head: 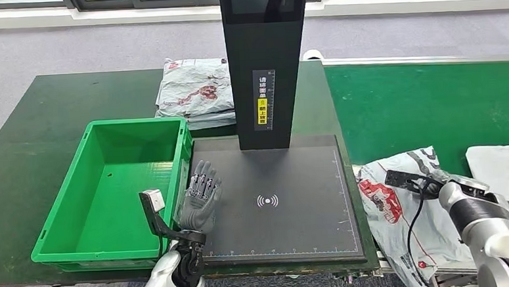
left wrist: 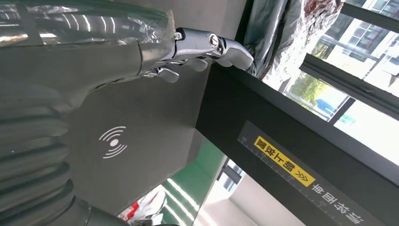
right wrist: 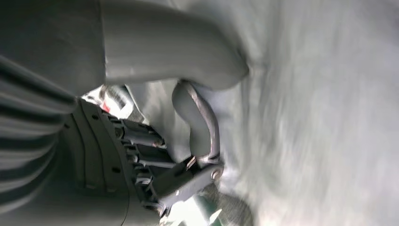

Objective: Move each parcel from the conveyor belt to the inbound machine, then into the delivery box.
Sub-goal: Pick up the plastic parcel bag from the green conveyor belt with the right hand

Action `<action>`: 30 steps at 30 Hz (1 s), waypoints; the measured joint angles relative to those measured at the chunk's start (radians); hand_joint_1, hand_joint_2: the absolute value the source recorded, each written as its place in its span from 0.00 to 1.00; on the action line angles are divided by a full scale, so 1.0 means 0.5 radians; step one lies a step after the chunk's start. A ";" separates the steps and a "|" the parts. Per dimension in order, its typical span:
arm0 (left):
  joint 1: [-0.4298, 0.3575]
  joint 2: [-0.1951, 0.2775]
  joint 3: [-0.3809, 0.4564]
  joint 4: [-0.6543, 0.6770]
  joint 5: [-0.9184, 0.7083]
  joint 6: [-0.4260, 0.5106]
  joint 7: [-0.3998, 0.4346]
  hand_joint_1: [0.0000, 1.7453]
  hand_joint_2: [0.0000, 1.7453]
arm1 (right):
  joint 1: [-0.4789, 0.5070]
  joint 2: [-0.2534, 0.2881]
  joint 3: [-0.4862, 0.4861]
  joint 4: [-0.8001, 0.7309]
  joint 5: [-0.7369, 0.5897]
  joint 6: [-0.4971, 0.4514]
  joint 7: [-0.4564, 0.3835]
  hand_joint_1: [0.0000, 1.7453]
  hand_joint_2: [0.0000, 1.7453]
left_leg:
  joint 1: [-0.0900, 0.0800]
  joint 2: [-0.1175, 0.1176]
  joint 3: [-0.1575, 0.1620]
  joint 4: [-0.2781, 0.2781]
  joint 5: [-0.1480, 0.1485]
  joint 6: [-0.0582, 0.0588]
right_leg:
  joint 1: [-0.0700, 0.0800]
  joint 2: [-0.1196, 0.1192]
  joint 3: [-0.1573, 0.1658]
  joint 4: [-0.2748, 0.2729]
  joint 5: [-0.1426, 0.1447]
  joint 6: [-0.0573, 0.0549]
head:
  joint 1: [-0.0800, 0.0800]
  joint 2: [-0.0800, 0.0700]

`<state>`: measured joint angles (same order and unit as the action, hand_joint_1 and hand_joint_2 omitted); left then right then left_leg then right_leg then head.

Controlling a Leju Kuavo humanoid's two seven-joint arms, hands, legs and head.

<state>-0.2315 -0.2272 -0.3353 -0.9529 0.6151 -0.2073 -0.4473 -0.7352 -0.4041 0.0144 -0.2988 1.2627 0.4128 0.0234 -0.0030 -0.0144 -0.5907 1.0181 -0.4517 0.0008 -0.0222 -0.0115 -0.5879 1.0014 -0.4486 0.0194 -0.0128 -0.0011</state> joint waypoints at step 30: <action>-0.019 -0.008 0.001 0.026 -0.341 0.208 -0.148 0.00 1.00 | 0.145 -0.057 0.349 0.017 -0.164 0.194 -0.379 1.00 1.00 | 0.008 0.004 0.018 0.000 -0.003 0.000 | 0.008 0.003 0.021 -0.005 0.000 -0.001 | 0.000 0.000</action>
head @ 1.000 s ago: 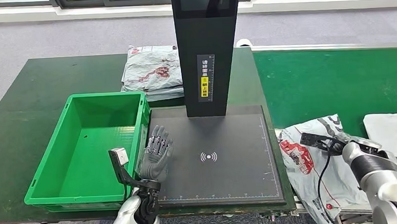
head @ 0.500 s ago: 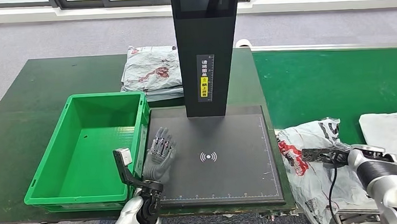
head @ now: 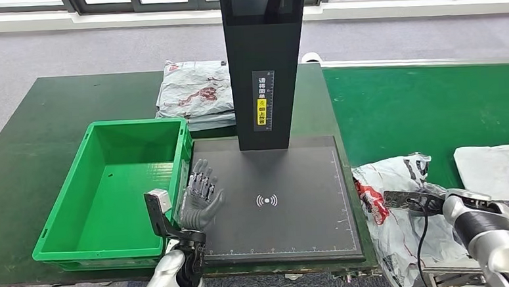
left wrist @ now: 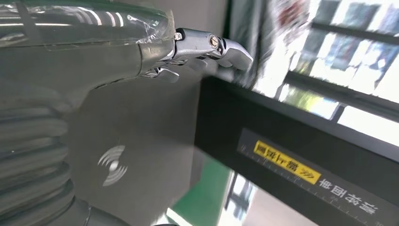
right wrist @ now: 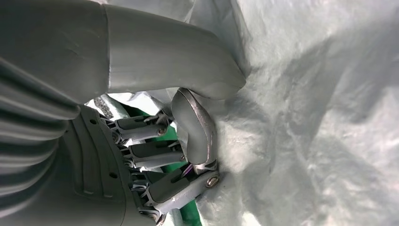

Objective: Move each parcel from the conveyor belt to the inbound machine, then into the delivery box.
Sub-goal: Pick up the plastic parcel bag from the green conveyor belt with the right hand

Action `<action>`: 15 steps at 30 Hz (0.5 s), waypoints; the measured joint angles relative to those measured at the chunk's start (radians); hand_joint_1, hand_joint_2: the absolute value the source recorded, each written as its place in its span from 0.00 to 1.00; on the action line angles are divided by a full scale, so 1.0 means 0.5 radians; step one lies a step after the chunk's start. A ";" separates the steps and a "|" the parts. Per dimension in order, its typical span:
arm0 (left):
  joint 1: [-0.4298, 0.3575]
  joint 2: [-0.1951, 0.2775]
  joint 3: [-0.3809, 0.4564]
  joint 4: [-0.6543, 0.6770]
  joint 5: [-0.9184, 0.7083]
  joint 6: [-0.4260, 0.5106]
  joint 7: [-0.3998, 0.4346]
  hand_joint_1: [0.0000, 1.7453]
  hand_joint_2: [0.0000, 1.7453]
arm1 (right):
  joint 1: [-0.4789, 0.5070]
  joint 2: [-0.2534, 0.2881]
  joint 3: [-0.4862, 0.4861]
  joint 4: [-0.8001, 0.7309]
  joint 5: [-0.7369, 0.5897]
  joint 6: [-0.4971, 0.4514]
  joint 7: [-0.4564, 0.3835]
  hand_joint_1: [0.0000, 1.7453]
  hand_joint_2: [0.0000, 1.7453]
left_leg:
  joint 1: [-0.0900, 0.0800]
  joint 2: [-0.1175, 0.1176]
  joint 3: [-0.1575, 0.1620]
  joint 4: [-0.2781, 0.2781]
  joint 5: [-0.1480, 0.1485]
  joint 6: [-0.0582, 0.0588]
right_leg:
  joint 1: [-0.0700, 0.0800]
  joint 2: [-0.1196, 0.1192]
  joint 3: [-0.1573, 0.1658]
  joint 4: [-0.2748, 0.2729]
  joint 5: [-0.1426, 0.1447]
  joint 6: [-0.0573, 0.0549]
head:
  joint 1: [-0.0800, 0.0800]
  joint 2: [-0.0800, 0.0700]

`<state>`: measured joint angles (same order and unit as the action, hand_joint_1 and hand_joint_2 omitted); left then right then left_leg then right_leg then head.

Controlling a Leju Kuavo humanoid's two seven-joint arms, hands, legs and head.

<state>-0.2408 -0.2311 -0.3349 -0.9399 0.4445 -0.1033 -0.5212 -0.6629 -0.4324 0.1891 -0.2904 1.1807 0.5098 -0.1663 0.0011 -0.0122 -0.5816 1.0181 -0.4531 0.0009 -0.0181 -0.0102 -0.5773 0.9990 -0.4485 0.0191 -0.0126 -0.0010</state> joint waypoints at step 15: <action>0.086 0.026 0.001 -0.217 -0.168 0.129 -0.017 0.00 1.00 | -0.022 0.059 -0.231 0.000 -0.640 -0.171 0.075 1.00 1.00 | 0.000 0.005 -0.003 0.000 0.001 -0.001 | 0.000 0.004 -0.003 0.000 0.005 -0.002 | 0.000 0.000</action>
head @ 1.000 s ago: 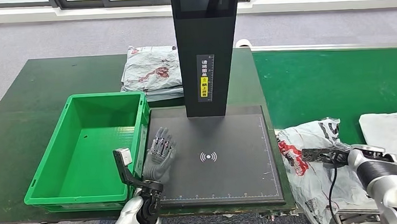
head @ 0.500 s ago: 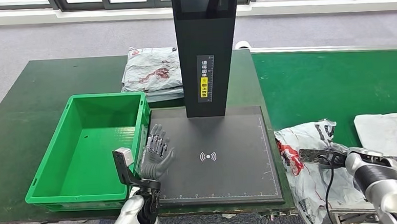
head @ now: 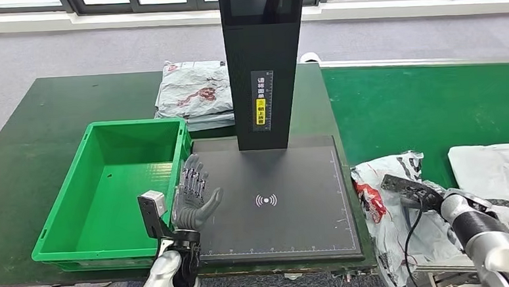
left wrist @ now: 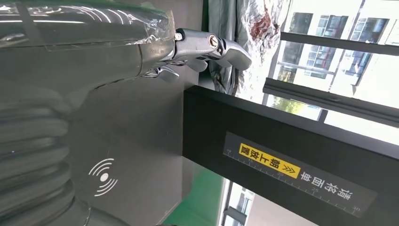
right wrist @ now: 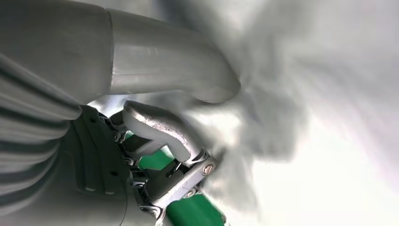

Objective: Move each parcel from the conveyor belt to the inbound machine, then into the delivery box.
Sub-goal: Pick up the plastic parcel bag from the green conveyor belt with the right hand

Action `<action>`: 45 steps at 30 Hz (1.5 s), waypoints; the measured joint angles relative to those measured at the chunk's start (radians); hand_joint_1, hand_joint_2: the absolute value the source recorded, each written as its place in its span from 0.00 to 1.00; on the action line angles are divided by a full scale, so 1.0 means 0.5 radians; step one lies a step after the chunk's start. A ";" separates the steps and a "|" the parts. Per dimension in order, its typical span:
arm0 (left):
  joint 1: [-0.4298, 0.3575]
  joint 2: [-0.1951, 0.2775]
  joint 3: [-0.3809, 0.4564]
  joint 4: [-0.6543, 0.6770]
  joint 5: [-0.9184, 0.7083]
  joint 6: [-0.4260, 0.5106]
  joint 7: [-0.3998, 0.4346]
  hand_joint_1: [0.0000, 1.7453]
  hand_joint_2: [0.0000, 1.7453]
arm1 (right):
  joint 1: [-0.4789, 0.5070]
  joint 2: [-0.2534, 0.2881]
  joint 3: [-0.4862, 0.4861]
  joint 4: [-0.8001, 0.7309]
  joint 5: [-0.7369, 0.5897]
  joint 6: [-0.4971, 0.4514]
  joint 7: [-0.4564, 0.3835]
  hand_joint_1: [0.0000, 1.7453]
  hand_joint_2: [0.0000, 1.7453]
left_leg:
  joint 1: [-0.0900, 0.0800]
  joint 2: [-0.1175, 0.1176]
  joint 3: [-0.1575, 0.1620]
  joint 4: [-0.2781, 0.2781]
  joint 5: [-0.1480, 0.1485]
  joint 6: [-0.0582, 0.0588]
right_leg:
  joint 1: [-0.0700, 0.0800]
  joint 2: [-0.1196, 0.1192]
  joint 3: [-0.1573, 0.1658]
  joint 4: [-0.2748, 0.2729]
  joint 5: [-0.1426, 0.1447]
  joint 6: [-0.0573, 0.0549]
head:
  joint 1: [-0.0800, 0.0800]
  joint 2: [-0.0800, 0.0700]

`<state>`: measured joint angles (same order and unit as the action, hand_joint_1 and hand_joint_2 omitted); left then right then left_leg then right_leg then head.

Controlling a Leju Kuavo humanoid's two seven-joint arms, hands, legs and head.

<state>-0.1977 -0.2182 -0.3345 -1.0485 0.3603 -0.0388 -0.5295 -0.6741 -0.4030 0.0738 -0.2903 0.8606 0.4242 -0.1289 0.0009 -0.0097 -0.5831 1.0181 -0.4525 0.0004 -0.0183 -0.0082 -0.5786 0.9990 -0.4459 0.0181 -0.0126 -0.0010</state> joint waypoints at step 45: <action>0.020 -0.033 0.049 -0.002 -0.029 0.029 -0.006 0.00 1.00 | -0.325 0.166 -0.770 -0.213 -0.596 -0.485 -0.018 0.00 1.00 | 0.000 0.001 -0.018 0.000 0.006 -0.003 | 0.000 0.001 -0.021 0.002 0.005 -0.004 | 0.000 0.000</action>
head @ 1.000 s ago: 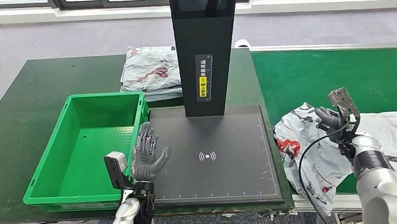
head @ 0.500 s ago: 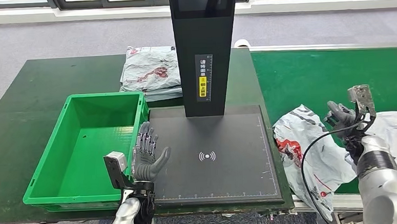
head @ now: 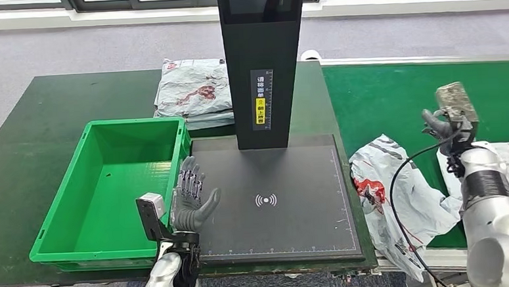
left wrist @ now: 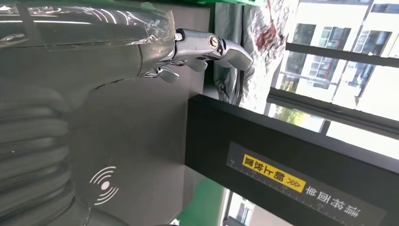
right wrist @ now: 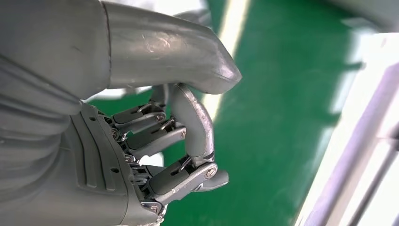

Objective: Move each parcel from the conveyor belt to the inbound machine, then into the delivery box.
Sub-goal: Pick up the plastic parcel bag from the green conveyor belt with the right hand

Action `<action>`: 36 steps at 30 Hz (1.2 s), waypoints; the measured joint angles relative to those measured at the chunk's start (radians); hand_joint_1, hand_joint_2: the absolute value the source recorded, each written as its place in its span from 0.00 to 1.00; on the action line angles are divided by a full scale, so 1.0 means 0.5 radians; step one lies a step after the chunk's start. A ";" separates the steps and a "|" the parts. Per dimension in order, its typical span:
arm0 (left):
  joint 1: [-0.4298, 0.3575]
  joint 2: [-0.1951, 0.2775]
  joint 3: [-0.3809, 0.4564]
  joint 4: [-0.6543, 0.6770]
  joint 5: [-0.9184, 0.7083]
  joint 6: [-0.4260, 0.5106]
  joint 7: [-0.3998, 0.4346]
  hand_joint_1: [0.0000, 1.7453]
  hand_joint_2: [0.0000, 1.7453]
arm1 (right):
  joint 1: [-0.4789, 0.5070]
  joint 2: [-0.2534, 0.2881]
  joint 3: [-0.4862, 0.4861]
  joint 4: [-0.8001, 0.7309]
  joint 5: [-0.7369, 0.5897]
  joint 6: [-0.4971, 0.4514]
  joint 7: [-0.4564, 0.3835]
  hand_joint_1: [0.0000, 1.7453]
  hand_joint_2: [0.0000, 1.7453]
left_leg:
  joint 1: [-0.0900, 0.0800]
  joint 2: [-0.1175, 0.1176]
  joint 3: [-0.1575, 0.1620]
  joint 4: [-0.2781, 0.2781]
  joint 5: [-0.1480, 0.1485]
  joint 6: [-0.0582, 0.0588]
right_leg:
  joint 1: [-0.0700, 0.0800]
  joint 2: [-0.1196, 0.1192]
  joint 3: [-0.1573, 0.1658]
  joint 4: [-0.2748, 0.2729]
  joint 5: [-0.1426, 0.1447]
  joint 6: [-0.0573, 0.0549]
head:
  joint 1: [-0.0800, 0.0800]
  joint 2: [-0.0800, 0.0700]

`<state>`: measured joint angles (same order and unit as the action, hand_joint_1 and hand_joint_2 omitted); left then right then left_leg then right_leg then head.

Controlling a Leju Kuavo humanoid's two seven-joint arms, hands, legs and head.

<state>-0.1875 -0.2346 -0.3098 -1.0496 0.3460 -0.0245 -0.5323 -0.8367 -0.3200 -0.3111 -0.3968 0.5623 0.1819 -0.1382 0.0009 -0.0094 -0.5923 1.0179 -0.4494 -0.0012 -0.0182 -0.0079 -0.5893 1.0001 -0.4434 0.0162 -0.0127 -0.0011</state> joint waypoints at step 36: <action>-0.070 -0.008 0.000 0.178 0.001 -0.128 -0.039 0.00 1.00 | 0.146 -0.056 1.463 0.171 1.065 0.574 -0.010 0.53 1.00 | 0.000 -0.001 -0.003 0.000 0.000 0.000 | 0.000 -0.001 -0.005 -0.002 0.000 0.000 | 0.000 0.001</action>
<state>-0.2228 -0.2384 -0.3098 -0.9606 0.3464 -0.0887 -0.5518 -0.7635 -0.3479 0.4205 -0.3115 1.0951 0.4688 -0.1432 0.0008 -0.0101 -0.5938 1.0182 -0.4495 -0.0011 -0.0182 -0.0082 -0.5918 0.9992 -0.4434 0.0162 -0.0127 -0.0009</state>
